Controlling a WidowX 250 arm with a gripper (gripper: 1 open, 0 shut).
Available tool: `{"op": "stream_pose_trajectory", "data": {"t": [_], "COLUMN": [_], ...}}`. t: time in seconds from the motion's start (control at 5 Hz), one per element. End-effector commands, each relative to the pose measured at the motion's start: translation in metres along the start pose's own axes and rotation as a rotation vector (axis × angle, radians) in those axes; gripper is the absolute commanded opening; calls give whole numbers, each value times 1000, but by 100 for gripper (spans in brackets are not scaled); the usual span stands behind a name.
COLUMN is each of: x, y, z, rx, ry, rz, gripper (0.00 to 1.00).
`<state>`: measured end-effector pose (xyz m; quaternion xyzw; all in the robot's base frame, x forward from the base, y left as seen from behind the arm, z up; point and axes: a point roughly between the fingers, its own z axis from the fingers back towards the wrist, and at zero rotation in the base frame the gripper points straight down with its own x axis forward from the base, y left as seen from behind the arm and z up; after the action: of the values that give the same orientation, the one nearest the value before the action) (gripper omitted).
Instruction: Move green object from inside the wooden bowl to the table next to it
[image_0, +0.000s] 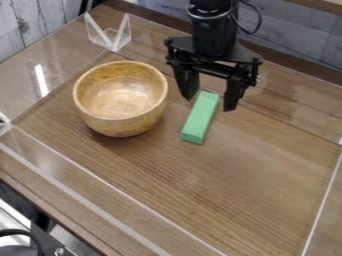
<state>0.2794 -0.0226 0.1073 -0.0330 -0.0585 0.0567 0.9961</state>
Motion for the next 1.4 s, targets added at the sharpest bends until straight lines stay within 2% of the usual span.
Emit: {"op": "stream_pose_trajectory", "data": {"t": [0.0, 0.2, 0.6, 1.0, 1.2], "x": [7, 2, -3, 17, 18], "y": [15, 26, -2, 18, 24], "z": [10, 5, 7, 8, 12], "rx": [-4, -6, -26, -21, -28], "ry": [-55, -50, -39, -43, -40], "rz": [-6, -29, -60, 14, -17], "gripper": [0, 100, 100, 100, 100]}}
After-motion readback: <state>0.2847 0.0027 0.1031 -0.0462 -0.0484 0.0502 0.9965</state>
